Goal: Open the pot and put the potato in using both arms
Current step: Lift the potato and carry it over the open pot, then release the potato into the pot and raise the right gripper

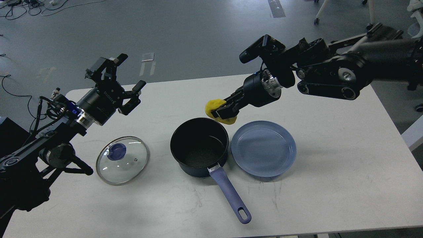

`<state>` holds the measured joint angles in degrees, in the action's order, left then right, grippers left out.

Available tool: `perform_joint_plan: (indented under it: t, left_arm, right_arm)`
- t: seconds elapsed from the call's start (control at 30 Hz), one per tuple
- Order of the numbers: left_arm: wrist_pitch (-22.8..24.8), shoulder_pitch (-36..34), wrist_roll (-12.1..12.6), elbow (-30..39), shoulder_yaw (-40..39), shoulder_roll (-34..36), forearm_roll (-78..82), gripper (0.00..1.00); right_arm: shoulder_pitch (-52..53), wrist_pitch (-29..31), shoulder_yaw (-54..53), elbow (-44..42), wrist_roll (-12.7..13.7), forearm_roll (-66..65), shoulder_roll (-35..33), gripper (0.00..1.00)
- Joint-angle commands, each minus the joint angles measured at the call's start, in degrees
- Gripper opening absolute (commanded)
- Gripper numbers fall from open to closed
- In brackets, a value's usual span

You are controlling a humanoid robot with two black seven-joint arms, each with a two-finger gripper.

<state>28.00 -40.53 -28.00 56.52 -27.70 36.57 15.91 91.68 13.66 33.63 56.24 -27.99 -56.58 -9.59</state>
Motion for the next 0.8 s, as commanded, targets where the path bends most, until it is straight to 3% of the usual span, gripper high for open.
perform_joint_plan:
  t: [0.0, 0.17, 0.27, 0.3, 0.37, 0.5, 0.53, 0.57, 0.77]
  left_arm:
    - [0.0, 0.0, 0.0, 0.0, -0.1, 0.0, 0.0, 0.98]
    - [0.0, 0.0, 0.0, 0.1, 0.0, 0.0, 0.0, 0.98]
    - [0.0, 0.0, 0.0, 0.1, 0.0, 0.0, 0.0, 0.98]
    - [0.0, 0.0, 0.0, 0.1, -0.1, 0.0, 0.0, 0.98]
    - [0.0, 0.0, 0.0, 0.1, 0.0, 0.0, 0.0, 0.98]
    - [0.0, 0.0, 0.0, 0.2, 0.0, 0.0, 0.0, 0.98]
    - [0.0, 0.0, 0.0, 0.3, -0.1, 0.0, 0.0, 0.98]
    - [0.0, 0.0, 0.0, 0.6, 0.0, 0.0, -0.1, 0.98]
    - [0.0, 0.1, 0.0, 0.9, -0.1, 0.1, -0.1, 0.98]
  right_arm:
    - [-3.4, -1.0, -0.1, -0.3, 0.0, 3.1, 2.8, 0.13]
    - [-6.7, -3.3, -0.1, -0.9, 0.0, 3.1, 4.3, 0.13]
    - [-7.5, -3.4, -0.1, -1.8, 0.0, 3.1, 4.8, 0.23]
    - [-7.6, -3.4, -0.1, -1.8, 0.0, 3.1, 4.8, 0.26]
    - [-7.7, -4.1, -0.1, -1.9, 0.0, 3.1, 4.8, 0.57]
    - [-7.7, -4.2, 0.0, -2.4, 0.0, 3.1, 4.6, 0.68]
    - [-7.7, -4.2, 0.0, -2.4, 0.0, 3.1, 4.5, 0.76]
    - [-7.6, -4.2, 0.1, -2.4, 0.0, 3.1, 4.4, 0.93]
    - [-6.4, -4.3, -0.1, -2.4, 0.0, 3.2, 2.6, 0.99]
